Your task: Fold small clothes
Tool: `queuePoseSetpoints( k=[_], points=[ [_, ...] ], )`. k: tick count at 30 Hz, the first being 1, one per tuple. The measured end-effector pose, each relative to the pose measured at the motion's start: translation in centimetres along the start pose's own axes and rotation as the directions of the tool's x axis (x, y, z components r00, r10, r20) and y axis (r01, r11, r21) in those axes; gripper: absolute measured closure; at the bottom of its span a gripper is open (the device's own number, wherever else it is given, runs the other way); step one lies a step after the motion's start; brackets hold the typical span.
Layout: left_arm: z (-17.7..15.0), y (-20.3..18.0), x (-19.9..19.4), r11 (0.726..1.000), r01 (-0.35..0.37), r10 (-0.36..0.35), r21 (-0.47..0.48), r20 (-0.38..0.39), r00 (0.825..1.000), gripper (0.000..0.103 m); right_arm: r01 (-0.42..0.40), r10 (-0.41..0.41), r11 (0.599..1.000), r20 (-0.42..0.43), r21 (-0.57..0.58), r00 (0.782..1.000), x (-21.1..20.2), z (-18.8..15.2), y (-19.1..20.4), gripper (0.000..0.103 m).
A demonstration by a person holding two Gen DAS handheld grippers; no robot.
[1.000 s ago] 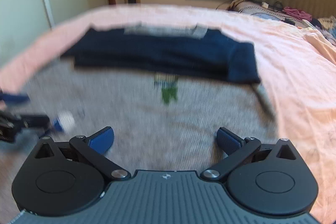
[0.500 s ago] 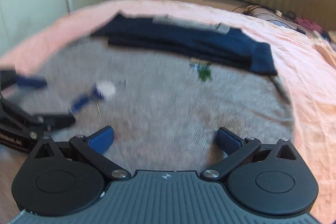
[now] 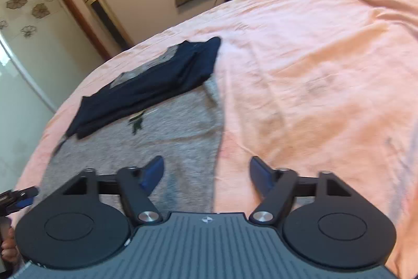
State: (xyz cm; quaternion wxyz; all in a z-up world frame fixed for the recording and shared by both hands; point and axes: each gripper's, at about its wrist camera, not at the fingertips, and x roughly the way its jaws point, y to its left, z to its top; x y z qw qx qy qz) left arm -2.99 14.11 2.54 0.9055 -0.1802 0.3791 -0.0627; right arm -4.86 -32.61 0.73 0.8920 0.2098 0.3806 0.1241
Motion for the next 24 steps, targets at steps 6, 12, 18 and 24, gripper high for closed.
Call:
queuePoseSetpoints(
  k=[6,12,18,24],
  points=[
    [0.2,-0.8,1.1,0.996,-0.071,0.071,0.057,-0.015,0.997,0.098,0.039,-0.044,0.995,-0.05,-0.09,0.998,0.9,1.3,1.2,0.093],
    [0.3,-1.0,-2.0,0.99,-0.061,0.055,0.125,0.049,0.997,0.098,0.089,-0.086,0.989,0.03,-0.118,0.996,-2.0,1.7,0.2,0.096],
    [-1.4,0.8,-1.4,0.996,-0.043,0.043,0.079,0.004,0.999,0.089,0.063,-0.063,0.997,-0.005,-0.049,0.998,-1.7,0.2,-0.5,0.065],
    [-3.5,1.8,-3.6,0.996,0.092,-0.092,-0.006,-0.009,0.996,0.033,-0.085,0.084,0.996,-0.065,-0.019,0.994,-3.0,-1.4,-0.2,0.028]
  ],
)
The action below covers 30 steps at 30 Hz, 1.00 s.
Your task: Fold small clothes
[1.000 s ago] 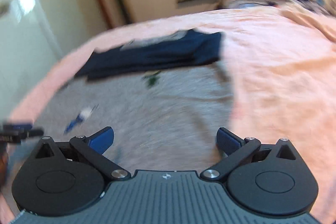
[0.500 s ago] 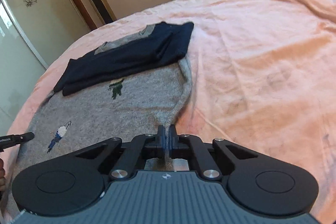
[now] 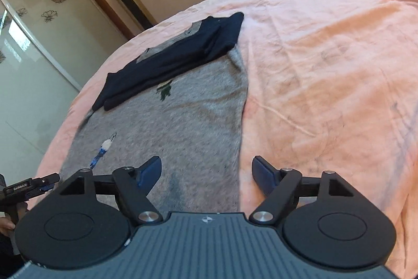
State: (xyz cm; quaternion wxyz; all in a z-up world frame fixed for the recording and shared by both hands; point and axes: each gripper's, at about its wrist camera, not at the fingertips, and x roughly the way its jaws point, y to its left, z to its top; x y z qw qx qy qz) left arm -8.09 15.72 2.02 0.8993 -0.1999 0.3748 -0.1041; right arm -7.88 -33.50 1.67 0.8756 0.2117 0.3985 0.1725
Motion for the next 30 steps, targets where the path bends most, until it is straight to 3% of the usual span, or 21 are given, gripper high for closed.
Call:
queuePoseSetpoints(
  k=[2,3,4,6,9,11,12,15,17,18,19,21,22,23,24,25,26,28,30],
  points=[
    [-0.2,-0.7,0.4,1.0,-0.019,0.018,0.02,0.018,1.0,0.035,-0.002,0.002,1.0,-0.015,0.01,1.0,0.6,0.5,-0.2,0.055],
    [-0.2,-1.0,0.8,0.999,-0.031,0.03,0.033,0.024,0.999,0.049,-0.003,0.006,0.999,-0.057,0.04,0.998,1.3,0.8,-0.6,0.089],
    [0.0,-1.4,1.3,0.998,-0.05,0.049,0.044,0.013,0.999,0.099,-0.007,0.009,1.0,-0.052,0.025,0.999,1.5,0.8,-0.5,0.093],
    [0.5,-1.5,1.6,0.998,-0.063,0.063,0.011,-0.006,0.998,0.098,0.018,-0.019,1.0,-0.037,-0.024,0.999,0.8,0.9,0.4,0.093],
    [0.6,-2.3,-0.1,0.996,-0.051,0.049,0.074,0.027,0.998,0.098,0.038,-0.037,0.998,0.028,-0.04,0.999,-2.0,1.2,-0.2,0.095],
    [0.2,-1.8,0.3,0.994,-0.065,0.065,0.085,-0.002,0.998,0.098,0.095,-0.095,0.995,0.007,-0.017,0.995,-2.0,0.8,-1.8,0.097],
    [-0.2,-1.3,1.0,0.993,-0.084,0.087,0.085,-0.023,0.996,0.098,0.096,-0.096,0.995,-0.015,0.004,0.995,-1.5,0.3,-2.6,0.097],
    [-0.5,-0.8,0.5,0.996,-0.056,0.057,0.076,-0.012,0.998,0.094,0.038,-0.038,0.997,-0.003,0.074,0.999,-1.6,-0.3,-2.9,0.092],
    [-0.5,-0.4,-0.4,0.999,-0.015,0.016,0.041,-0.04,0.999,0.086,0.003,-0.001,0.996,-0.024,0.09,1.0,-2.2,-0.9,-2.4,0.075],
    [-0.7,-0.2,-1.0,1.0,0.009,-0.008,0.024,-0.049,0.999,0.071,-0.023,0.026,0.996,-0.033,0.085,0.999,-2.6,-1.3,-2.2,0.06],
    [-1.0,0.1,-1.4,0.999,0.034,-0.033,0.005,-0.061,0.998,0.052,-0.04,0.044,0.996,-0.042,0.084,0.998,-3.0,-1.6,-2.0,0.054],
    [-1.7,0.6,-2.1,0.995,0.094,-0.096,-0.046,-0.058,0.994,0.036,-0.075,0.083,0.992,-0.075,0.102,0.994,-3.1,-2.4,-1.8,0.054],
    [-2.0,0.5,-2.1,0.992,0.103,-0.107,-0.068,-0.054,0.993,0.036,-0.088,0.095,0.991,-0.071,0.099,0.993,-3.1,-2.6,-1.7,0.054],
    [-2.1,0.2,-1.9,0.992,0.1,-0.103,-0.071,-0.047,0.994,0.037,-0.092,0.099,0.991,-0.074,0.096,0.992,-2.9,-2.6,-1.6,0.056],
    [-2.1,-0.2,-1.6,0.994,0.09,-0.093,-0.057,-0.041,0.995,0.039,-0.081,0.089,0.992,-0.091,0.096,0.992,-2.5,-2.5,-1.6,0.08],
    [-2.0,-0.7,-1.3,0.996,0.08,-0.082,-0.046,-0.047,0.996,0.079,-0.066,0.076,0.994,-0.113,0.088,0.991,-2.0,-2.4,-1.6,0.093],
    [-1.7,-0.9,-0.6,0.996,0.074,-0.079,-0.054,-0.09,0.993,0.099,-0.07,0.077,0.995,-0.108,0.065,0.991,-2.1,-2.3,-1.4,0.093],
    [-1.5,-1.0,-0.4,0.994,0.075,-0.083,-0.081,-0.104,0.991,0.098,-0.037,0.039,0.999,-0.086,0.025,0.996,-3.2,-1.9,-1.2,0.094],
    [-1.5,-1.5,-0.9,0.997,0.062,-0.066,-0.045,-0.096,0.993,0.098,0.0,0.0,1.0,-0.047,0.017,0.999,-5.0,-1.6,-2.0,0.096]
  ],
)
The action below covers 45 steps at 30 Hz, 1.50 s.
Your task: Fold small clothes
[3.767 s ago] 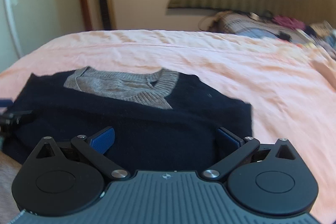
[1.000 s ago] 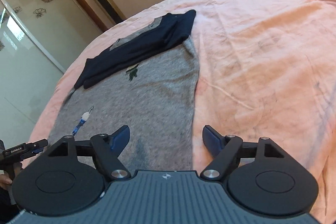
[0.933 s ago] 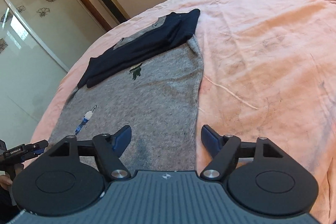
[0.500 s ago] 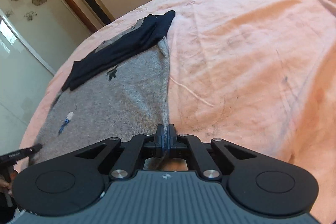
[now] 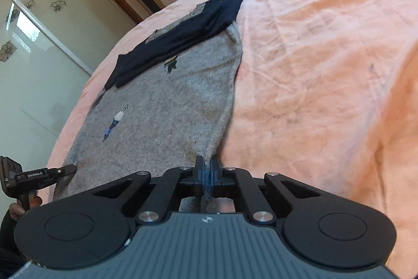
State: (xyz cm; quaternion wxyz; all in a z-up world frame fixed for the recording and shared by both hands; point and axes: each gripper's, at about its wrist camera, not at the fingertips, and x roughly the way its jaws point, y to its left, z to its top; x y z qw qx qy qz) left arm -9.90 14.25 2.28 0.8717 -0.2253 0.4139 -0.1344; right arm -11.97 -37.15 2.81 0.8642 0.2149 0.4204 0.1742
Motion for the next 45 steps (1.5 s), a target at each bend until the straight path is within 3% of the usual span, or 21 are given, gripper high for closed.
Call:
queuePoseSetpoints(
  k=[6,8,9,10,12,14,15,16,17,23,24,27,29,31,33,34,36,37,38,39,45],
  points=[
    [-0.8,1.8,-0.2,0.998,0.033,-0.034,-0.047,-0.018,0.999,0.093,-0.031,0.031,0.991,0.0,0.134,1.0,-0.1,-1.5,-2.7,0.094],
    [-1.0,1.9,-0.7,0.996,0.069,-0.071,-0.061,-0.043,0.997,0.079,-0.078,0.079,0.983,0.002,0.165,0.997,-0.7,-2.0,-2.6,0.073],
    [-1.3,2.1,-1.1,0.991,0.107,-0.111,-0.074,-0.049,0.993,0.063,-0.117,0.119,0.977,-0.002,0.178,0.993,-0.9,-2.4,-2.6,0.057],
    [-1.5,2.1,-1.5,0.986,0.143,-0.148,-0.085,-0.049,0.988,0.045,-0.144,0.149,0.971,-0.01,0.191,0.989,-1.1,-2.7,-2.6,0.05],
    [-2.0,2.0,-1.7,0.979,0.175,-0.18,-0.105,-0.039,0.983,0.035,-0.177,0.191,0.961,-0.047,0.21,0.981,-0.9,-3.2,-2.4,0.05],
    [-2.3,1.3,-1.3,0.982,0.166,-0.169,-0.093,-0.024,0.985,0.036,-0.188,0.202,0.963,-0.055,0.192,0.978,-0.4,-3.5,-1.7,0.051],
    [-2.3,0.9,-1.1,0.985,0.157,-0.159,-0.078,-0.018,0.987,0.042,-0.177,0.192,0.967,-0.07,0.182,0.979,-0.1,-3.5,-1.4,0.068],
    [-2.3,0.4,-0.8,0.987,0.144,-0.147,-0.068,-0.031,0.989,0.083,-0.142,0.16,0.976,-0.103,0.165,0.982,0.5,-3.5,-1.1,0.092],
    [-2.2,0.1,-0.2,0.988,0.138,-0.143,-0.065,-0.07,0.987,0.097,-0.132,0.145,0.983,-0.103,0.125,0.984,0.4,-3.5,-0.7,0.094],
    [-2.5,0.4,-1.8,0.996,0.089,-0.09,-0.014,-0.052,0.995,0.098,-0.021,0.024,0.996,-0.033,0.088,0.999,-3.2,-2.5,-2.7,0.096],
    [-2.8,1.0,-1.5,0.999,0.052,-0.053,-0.018,-0.062,0.997,0.098,-0.019,0.025,0.992,-0.049,0.125,0.998,-2.9,-2.7,-3.7,0.096],
    [-3.2,2.2,-1.9,0.993,0.095,-0.099,-0.065,-0.056,0.994,0.095,-0.076,0.088,0.973,-0.044,0.219,0.995,-2.8,-3.7,-4.6,0.09],
    [-3.5,2.1,-2.1,0.988,0.143,-0.149,-0.064,-0.097,0.984,0.085,-0.14,0.15,0.962,-0.027,0.234,0.988,-3.4,-4.3,-4.4,0.067],
    [-4.1,2.1,-2.6,0.972,0.22,-0.229,-0.088,-0.105,0.968,0.051,-0.222,0.239,0.947,-0.051,0.232,0.97,-3.4,-5.1,-3.5,0.037],
    [-4.5,1.7,-2.8,0.957,0.274,-0.284,-0.1,-0.107,0.953,0.029,-0.244,0.271,0.946,-0.106,0.216,0.957,-2.7,-5.8,-2.3,0.036],
    [-4.7,1.4,-2.8,0.954,0.282,-0.292,-0.099,-0.107,0.95,0.026,-0.258,0.285,0.944,-0.111,0.207,0.952,-2.6,-6.2,-1.7,0.036],
    [-5.0,0.8,-2.4,0.955,0.282,-0.29,-0.086,-0.102,0.952,0.027,-0.273,0.302,0.94,-0.126,0.204,0.945,-2.0,-6.5,-1.0,0.041],
    [-5.0,0.5,-2.3,0.957,0.28,-0.287,-0.083,-0.102,0.952,0.03,-0.264,0.294,0.945,-0.144,0.193,0.945,-1.6,-6.5,-0.7,0.06],
    [-5.0,0.2,-2.2,0.958,0.276,-0.283,-0.078,-0.112,0.953,0.044,-0.244,0.276,0.953,-0.18,0.181,0.944,-1.0,-6.6,-0.4,0.079],
    [-4.9,0.1,-1.8,0.96,0.27,-0.278,-0.076,-0.142,0.95,0.097,-0.228,0.258,0.961,-0.207,0.156,0.944,-0.7,-6.8,-0.1,0.093],
    [-5.3,0.4,-3.1,0.979,0.204,-0.204,-0.014,-0.157,0.966,0.095,-0.167,0.173,0.985,-0.156,0.049,0.973,-4.8,-6.3,-0.5,0.093]
  ],
)
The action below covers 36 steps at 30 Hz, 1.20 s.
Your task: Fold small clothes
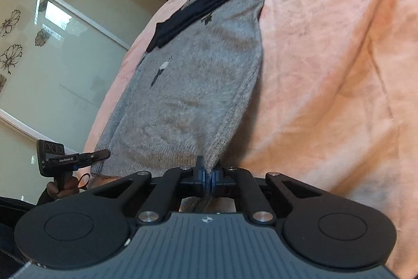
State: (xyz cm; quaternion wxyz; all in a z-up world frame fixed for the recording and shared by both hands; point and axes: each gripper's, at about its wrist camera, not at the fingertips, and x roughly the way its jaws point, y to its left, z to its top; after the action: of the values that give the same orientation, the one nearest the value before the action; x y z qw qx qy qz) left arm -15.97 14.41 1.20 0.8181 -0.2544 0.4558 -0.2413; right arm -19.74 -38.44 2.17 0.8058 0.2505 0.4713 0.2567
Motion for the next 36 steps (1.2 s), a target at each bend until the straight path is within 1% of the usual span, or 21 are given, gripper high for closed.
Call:
queuePoseSetpoints(
  k=[1,3,5,6,8,9,10,11,13,14,15,18,21,23,24,27,29,31,33,35,36],
  points=[
    [-0.2,0.5,0.1,0.999,-0.032,0.032,0.003,-0.013,0.999,0.096,0.044,-0.044,0.999,-0.025,0.001,0.999,0.1,-0.3,-0.7,0.094],
    [-0.4,1.7,0.0,1.0,0.002,-0.002,-0.017,-0.013,1.0,0.096,-0.01,0.011,0.999,-0.018,0.051,1.0,0.3,-0.9,-2.0,0.098],
    [0.3,1.3,-0.4,1.0,-0.014,0.014,0.028,-0.025,1.0,0.093,-0.019,0.019,0.997,-0.01,0.072,1.0,0.3,-0.9,-2.1,0.098],
    [0.7,1.0,-0.8,0.998,-0.026,0.027,0.06,-0.022,0.999,0.093,-0.029,0.03,0.997,-0.013,0.072,0.999,0.3,-0.7,-2.0,0.088],
    [2.4,0.7,-1.9,0.994,-0.035,0.036,0.102,0.001,0.999,0.091,-0.028,0.027,0.999,0.025,0.037,0.999,-0.2,0.5,-1.1,0.058],
    [3.5,0.5,-2.4,0.992,-0.044,0.041,0.117,0.028,0.999,0.09,-0.014,0.013,1.0,0.071,0.015,0.997,-0.5,1.5,-0.5,0.031],
    [4.8,0.1,-2.8,0.989,-0.064,0.055,0.13,0.077,0.995,0.082,-0.004,0.005,1.0,0.124,-0.003,0.992,-0.7,3.0,-0.1,0.021],
    [6.0,-0.4,-2.9,0.986,-0.088,0.07,0.14,0.128,0.989,0.074,0.0,0.002,1.0,0.159,-0.013,0.987,-0.5,4.4,0.1,0.022],
    [8.3,-1.5,-2.2,0.977,-0.147,0.108,0.157,0.232,0.967,0.022,0.021,-0.017,1.0,0.219,-0.015,0.976,0.7,8.3,0.3,0.022],
    [9.0,-1.9,-1.5,0.974,-0.161,0.111,0.161,0.282,0.953,0.019,0.032,-0.027,0.999,0.241,-0.017,0.97,1.9,10.6,0.2,0.022],
    [9.7,-2.2,-0.3,0.975,-0.154,0.097,0.161,0.313,0.945,0.019,0.044,-0.04,0.999,0.255,-0.009,0.966,3.2,12.5,-0.1,0.023],
    [11.4,-2.8,4.5,0.986,-0.088,0.048,0.142,0.259,0.965,0.019,0.096,-0.104,0.994,0.243,0.043,0.964,8.0,18.4,-1.6,0.034],
    [11.2,-3.3,8.4,0.973,-0.136,0.095,0.186,0.213,0.972,0.02,0.212,-0.219,0.976,0.183,0.057,0.958,13.0,21.9,-2.6,0.043],
    [10.5,-2.5,9.7,0.967,-0.165,0.126,0.196,0.195,0.973,0.02,0.208,-0.209,0.978,0.178,0.024,0.962,14.5,22.5,-2.5,0.056],
    [10.0,-2.5,9.6,0.961,-0.17,0.118,0.221,0.229,0.966,0.02,0.204,-0.203,0.979,0.139,0.002,0.969,15.3,22.7,-2.3,0.093],
    [9.4,-2.5,9.5,0.944,-0.186,0.124,0.272,0.229,0.965,0.019,0.271,-0.252,0.955,0.151,-0.121,0.956,15.3,22.6,-1.2,0.093],
    [9.2,-2.7,9.5,0.936,-0.189,0.123,0.297,0.225,0.966,0.018,0.287,-0.266,0.955,0.206,-0.075,0.941,13.4,23.1,-2.5,0.096],
    [9.4,-2.7,9.5,0.936,-0.182,0.117,0.3,0.223,0.968,0.016,0.271,-0.264,0.963,0.184,-0.012,0.947,13.4,22.9,-4.6,0.096],
    [9.5,-2.8,9.7,0.934,-0.188,0.124,0.304,0.219,0.968,0.016,0.262,-0.251,0.964,0.19,-0.038,0.949,13.4,22.0,-4.3,0.097],
    [9.7,-3.1,9.4,0.933,-0.203,0.143,0.299,0.21,0.967,0.016,0.243,-0.236,0.97,0.179,-0.015,0.955,13.0,21.8,-3.8,0.093],
    [9.9,-3.3,9.3,0.931,-0.209,0.153,0.298,0.201,0.968,0.016,0.26,-0.252,0.965,0.194,-0.018,0.948,12.6,21.6,-3.2,0.086]
  ],
)
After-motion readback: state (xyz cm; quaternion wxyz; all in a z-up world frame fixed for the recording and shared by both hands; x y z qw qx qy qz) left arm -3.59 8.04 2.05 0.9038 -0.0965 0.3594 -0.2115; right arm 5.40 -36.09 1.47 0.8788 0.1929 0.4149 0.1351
